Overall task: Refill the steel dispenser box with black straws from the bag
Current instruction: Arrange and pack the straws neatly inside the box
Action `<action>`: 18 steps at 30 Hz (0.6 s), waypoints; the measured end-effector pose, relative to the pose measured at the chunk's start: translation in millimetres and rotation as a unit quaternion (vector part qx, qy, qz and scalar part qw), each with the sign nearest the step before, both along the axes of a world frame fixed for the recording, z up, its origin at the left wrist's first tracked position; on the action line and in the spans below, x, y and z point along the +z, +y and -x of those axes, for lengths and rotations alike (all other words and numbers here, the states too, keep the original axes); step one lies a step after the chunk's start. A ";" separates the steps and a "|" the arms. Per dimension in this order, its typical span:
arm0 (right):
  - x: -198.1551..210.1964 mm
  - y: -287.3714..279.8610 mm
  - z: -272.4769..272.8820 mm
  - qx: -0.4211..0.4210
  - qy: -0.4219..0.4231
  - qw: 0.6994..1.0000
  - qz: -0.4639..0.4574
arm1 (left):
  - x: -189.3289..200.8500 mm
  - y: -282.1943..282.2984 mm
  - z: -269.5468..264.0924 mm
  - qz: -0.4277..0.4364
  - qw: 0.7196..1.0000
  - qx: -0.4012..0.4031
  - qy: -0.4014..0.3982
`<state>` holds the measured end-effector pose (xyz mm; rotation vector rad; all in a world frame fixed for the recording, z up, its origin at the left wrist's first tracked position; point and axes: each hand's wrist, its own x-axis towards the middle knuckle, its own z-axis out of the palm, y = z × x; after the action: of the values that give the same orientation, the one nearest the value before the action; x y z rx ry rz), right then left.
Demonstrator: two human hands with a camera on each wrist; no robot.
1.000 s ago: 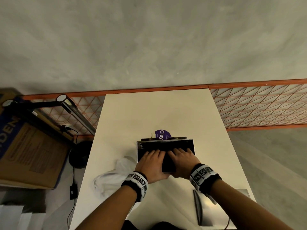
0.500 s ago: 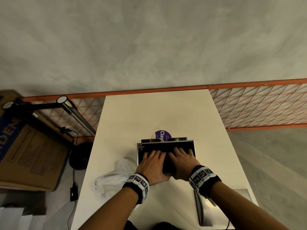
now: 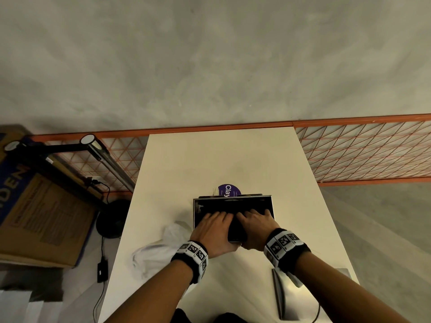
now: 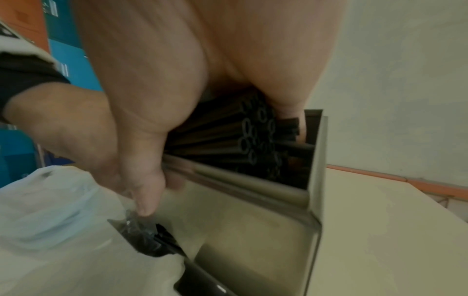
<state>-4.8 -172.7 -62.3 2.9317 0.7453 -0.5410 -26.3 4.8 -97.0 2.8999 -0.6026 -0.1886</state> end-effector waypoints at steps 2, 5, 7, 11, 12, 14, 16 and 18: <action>0.5 0.1 -1.7 0.001 0.002 1.000 0.010 | -1.1 0.1 -1.9 -0.005 1.000 -0.004 -0.003; -1.2 1.7 -2.0 0.006 -0.003 1.000 0.025 | -1.8 0.2 -1.8 -0.009 1.000 -0.010 -0.009; -2.3 3.8 -1.0 0.010 -0.010 0.999 0.039 | -2.3 0.1 -0.8 -0.017 1.000 -0.012 -0.010; -0.8 7.4 -0.3 0.033 -0.020 0.997 0.067 | -2.8 -0.8 1.5 -0.029 1.000 -0.006 -0.009; 0.0 7.8 0.3 0.038 -0.019 0.997 0.064 | -3.6 -0.6 2.1 -0.028 1.000 -0.005 -0.010; 0.1 7.1 1.7 0.042 -0.024 0.998 0.049 | -4.2 -0.4 2.8 -0.023 1.000 -0.004 -0.015; -1.7 5.3 2.6 0.035 -0.022 0.999 0.031 | -3.5 -0.9 2.9 -0.023 1.000 -0.003 -0.017; -3.4 4.3 1.0 0.031 -0.009 0.999 0.020 | -3.4 -1.1 2.7 -0.024 1.000 -0.001 -0.012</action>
<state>-5.8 -168.4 -65.7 2.8633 0.8099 -0.5175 -29.0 3.6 -100.3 2.9514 -0.6135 -0.1702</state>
